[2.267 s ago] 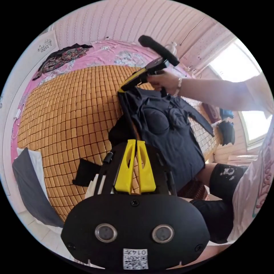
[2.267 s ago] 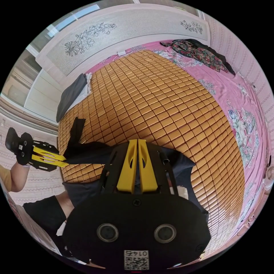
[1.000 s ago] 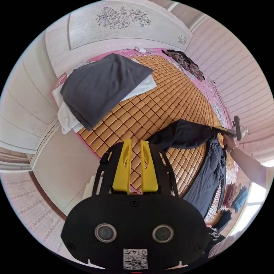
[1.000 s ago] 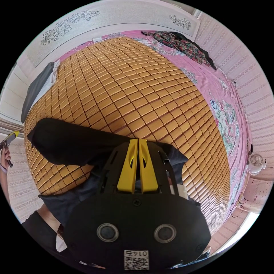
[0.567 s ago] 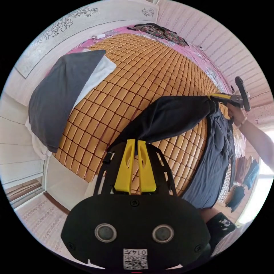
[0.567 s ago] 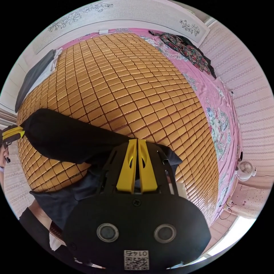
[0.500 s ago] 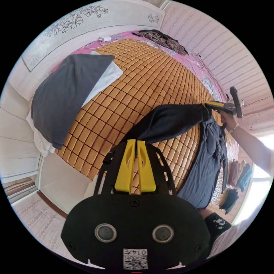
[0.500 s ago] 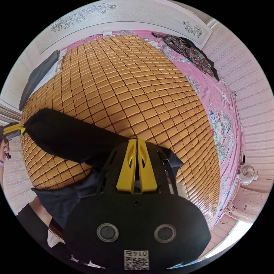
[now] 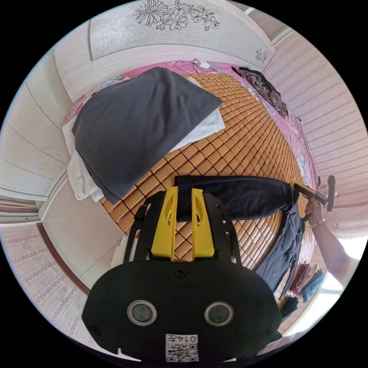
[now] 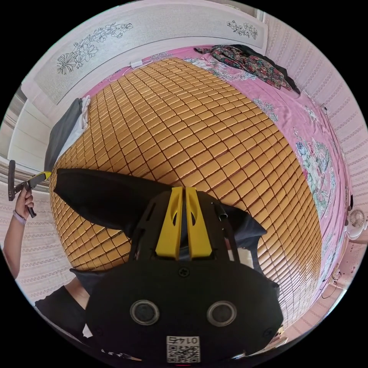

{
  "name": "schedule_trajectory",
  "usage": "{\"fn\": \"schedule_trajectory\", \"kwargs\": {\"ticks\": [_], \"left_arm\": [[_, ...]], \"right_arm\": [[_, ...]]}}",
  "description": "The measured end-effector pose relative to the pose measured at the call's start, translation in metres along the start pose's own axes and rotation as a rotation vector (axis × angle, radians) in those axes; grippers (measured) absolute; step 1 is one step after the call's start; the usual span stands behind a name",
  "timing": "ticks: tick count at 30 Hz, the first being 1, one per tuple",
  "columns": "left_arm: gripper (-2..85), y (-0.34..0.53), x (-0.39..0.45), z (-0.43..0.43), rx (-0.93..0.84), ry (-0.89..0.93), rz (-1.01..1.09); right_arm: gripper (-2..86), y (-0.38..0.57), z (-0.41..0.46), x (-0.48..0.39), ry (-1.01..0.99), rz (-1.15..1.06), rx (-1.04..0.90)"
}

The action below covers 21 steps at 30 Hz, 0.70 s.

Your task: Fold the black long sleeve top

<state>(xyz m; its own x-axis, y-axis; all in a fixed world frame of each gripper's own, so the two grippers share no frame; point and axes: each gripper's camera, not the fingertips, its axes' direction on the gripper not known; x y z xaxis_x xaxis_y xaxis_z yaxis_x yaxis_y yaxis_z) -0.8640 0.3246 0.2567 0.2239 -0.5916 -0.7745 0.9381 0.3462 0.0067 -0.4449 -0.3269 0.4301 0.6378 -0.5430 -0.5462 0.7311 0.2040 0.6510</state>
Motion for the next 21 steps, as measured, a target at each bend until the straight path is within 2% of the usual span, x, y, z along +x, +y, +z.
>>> {"fn": "schedule_trajectory", "kwargs": {"ticks": [5,9,14,18,21], "left_arm": [[6.7,0.006,0.006,0.040,-0.147,-0.067,0.021],[-0.1,0.007,0.021,0.043,-0.157,-0.127,0.144],[-0.9,0.005,0.021,0.014,-0.015,-0.056,0.134],[-0.7,0.009,-0.007,0.056,-0.163,0.009,0.021],[0.2,0.026,-0.022,0.067,-0.120,0.089,-0.071]], "right_arm": [[6.0,0.008,-0.023,0.010,-0.045,0.004,-0.014],[0.5,0.003,-0.031,0.005,0.038,-0.064,-0.078],[-0.7,-0.015,-0.059,0.009,0.046,-0.067,-0.084],[-0.5,-0.021,-0.076,0.025,0.002,-0.030,-0.101],[0.0,-0.021,-0.097,0.038,-0.040,-0.005,-0.087]]}}
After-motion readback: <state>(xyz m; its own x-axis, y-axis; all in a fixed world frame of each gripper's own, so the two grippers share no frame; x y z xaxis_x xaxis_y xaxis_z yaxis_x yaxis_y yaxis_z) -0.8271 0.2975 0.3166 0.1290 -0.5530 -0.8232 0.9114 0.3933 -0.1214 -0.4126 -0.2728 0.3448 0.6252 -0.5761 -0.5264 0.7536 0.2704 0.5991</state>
